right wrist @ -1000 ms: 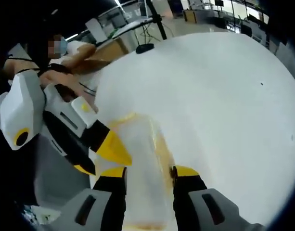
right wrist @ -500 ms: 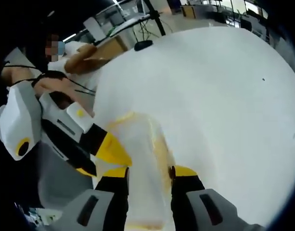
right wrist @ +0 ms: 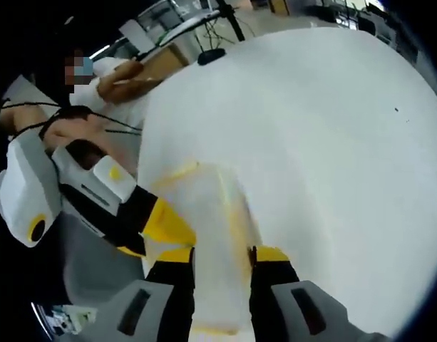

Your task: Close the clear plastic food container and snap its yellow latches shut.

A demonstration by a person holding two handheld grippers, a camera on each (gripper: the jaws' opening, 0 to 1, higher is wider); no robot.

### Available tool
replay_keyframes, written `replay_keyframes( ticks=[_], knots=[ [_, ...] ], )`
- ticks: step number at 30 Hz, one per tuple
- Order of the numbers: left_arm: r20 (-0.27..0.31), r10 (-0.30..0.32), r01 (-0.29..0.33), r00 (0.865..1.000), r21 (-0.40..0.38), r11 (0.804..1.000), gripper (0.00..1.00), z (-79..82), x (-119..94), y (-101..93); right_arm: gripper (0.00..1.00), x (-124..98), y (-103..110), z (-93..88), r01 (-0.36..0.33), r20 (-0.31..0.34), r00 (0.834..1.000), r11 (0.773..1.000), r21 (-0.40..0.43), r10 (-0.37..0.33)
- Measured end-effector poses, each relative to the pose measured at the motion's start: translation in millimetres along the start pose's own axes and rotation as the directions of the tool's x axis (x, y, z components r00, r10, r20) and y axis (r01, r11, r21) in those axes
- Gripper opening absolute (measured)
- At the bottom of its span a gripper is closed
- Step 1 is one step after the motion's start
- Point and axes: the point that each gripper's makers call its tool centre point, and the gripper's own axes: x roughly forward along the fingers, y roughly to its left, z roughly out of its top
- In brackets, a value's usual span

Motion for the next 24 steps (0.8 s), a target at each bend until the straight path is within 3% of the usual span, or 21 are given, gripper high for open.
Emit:
replay_keyframes(
  ticks=[4, 14, 24],
  knots=[
    [-0.002, 0.002, -0.002, 1.0, -0.008, 1.0, 0.44, 0.0, -0.8, 0.3, 0.27, 2.1, -1.0, 1.6, 0.0, -0.036, 0.999, 1.0, -0.002, 0.0],
    [-0.01, 0.027, -0.028, 1.0, -0.007, 1.0, 0.45, 0.0, -1.8, -3.3, 0.29, -0.5, -1.7, 0.1, -0.004, -0.035, 0.999, 1.0, 0.024, 0.005],
    [-0.017, 0.032, -0.033, 0.999, -0.016, 0.999, 0.45, 0.2, -2.4, -1.4, 0.3, -4.6, -1.7, -0.3, 0.02, 0.005, 1.0, 1.0, 0.019, -0.02]
  ],
)
